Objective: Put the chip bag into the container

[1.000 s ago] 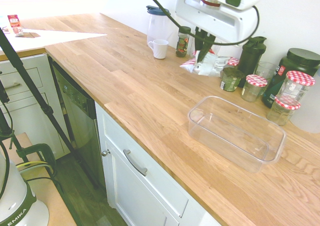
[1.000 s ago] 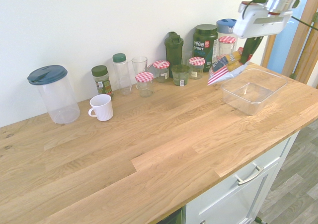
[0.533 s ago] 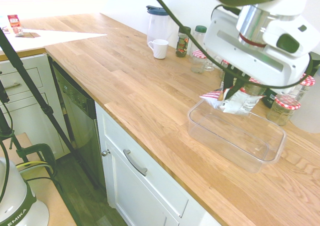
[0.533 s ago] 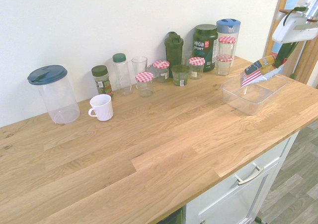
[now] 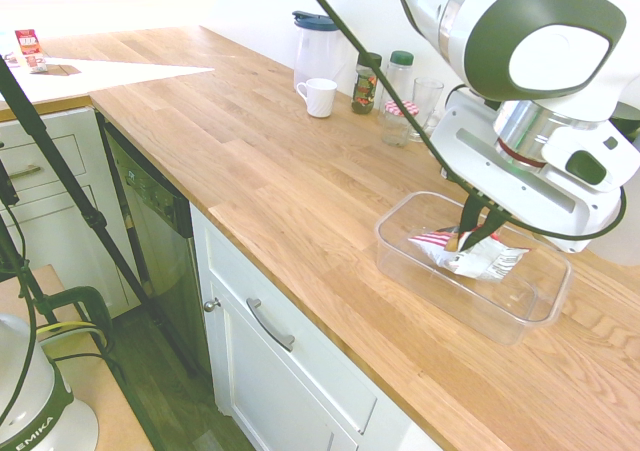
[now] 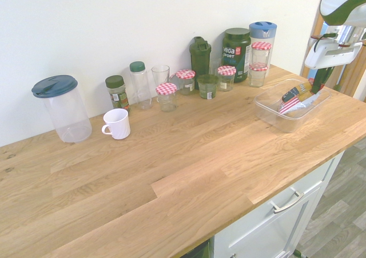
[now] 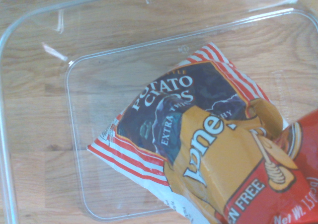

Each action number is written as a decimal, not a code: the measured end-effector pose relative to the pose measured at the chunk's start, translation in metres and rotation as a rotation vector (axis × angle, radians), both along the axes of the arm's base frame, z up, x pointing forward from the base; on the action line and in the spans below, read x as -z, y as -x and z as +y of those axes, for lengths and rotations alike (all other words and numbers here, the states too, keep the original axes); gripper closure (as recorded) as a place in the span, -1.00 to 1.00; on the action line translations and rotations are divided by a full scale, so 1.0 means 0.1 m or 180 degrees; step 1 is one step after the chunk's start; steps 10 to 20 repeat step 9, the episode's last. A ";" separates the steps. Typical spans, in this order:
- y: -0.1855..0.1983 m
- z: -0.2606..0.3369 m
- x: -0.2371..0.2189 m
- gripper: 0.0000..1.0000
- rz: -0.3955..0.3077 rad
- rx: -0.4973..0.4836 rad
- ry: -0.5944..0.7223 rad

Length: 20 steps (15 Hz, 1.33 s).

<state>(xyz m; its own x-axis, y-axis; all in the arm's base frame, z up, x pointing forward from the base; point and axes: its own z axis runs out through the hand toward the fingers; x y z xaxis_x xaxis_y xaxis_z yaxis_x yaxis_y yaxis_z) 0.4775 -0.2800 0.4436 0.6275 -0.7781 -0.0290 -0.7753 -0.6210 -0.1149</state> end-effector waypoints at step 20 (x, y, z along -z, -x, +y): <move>-0.06 0.07 -0.20 -1.00 0.0008 0.0053 0.0188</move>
